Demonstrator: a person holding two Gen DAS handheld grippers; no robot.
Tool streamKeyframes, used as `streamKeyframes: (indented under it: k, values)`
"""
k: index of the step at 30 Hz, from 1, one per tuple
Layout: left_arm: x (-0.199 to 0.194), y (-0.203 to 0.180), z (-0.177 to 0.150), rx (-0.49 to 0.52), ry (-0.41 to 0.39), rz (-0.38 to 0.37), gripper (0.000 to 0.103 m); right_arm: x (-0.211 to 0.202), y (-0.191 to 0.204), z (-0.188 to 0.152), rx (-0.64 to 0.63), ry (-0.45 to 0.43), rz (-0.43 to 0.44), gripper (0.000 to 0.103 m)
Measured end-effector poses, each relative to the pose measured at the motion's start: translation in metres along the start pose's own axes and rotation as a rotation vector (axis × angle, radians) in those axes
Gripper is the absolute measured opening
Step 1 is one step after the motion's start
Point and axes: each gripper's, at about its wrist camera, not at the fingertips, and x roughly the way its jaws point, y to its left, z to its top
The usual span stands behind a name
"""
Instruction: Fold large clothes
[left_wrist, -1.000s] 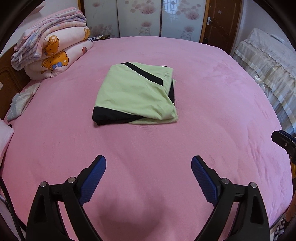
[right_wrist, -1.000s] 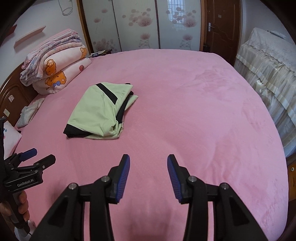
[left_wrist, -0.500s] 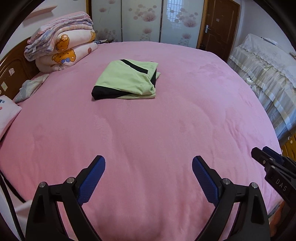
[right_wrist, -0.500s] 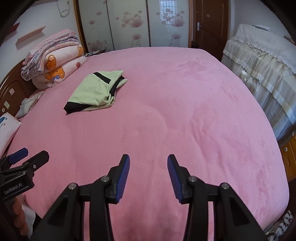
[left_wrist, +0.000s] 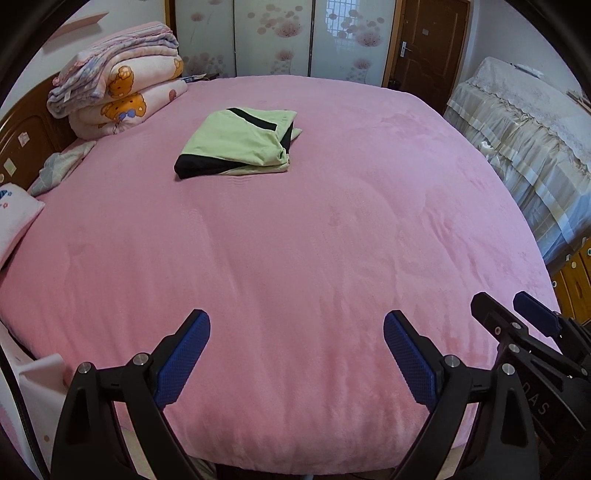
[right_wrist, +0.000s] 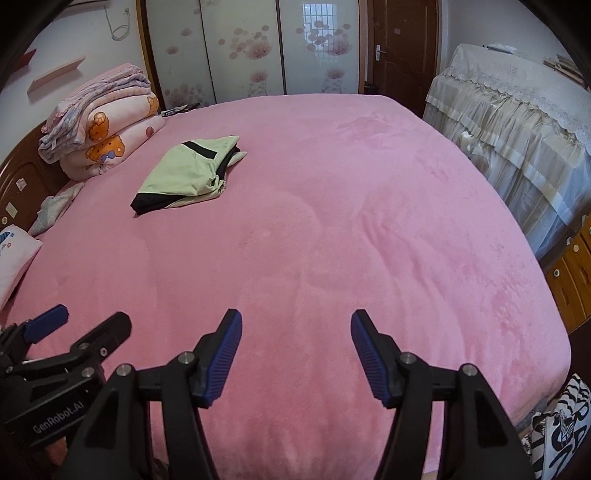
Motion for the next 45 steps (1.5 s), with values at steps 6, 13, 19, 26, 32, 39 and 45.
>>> streamKeyframes:
  k: [6,13,19,26,32,39,45]
  values:
    - [-0.005,0.003,-0.009,-0.011,-0.008,0.009,0.094,-0.001,0.006,-0.007,-0.014,-0.003,-0.007,0.062]
    - [0.0,0.01,-0.008,-0.033,0.005,-0.001,0.094,0.002,0.008,-0.011,-0.011,0.001,0.002,0.062]
    - [0.006,0.013,-0.008,-0.03,0.021,-0.002,0.094,0.007,0.01,-0.014,-0.002,0.019,0.001,0.062]
    - [0.012,0.014,-0.008,-0.027,0.037,-0.012,0.094,0.009,0.01,-0.016,0.002,0.026,-0.009,0.062]
    - [0.013,0.01,-0.009,-0.017,0.03,-0.009,0.094,0.009,0.011,-0.016,0.005,0.026,-0.019,0.062]
    - [0.014,0.01,-0.009,-0.014,0.031,-0.006,0.094,0.009,0.011,-0.018,0.012,0.025,-0.02,0.062]
    - [0.015,0.009,-0.011,-0.016,0.036,-0.006,0.094,0.009,0.011,-0.019,0.006,0.021,-0.032,0.062]
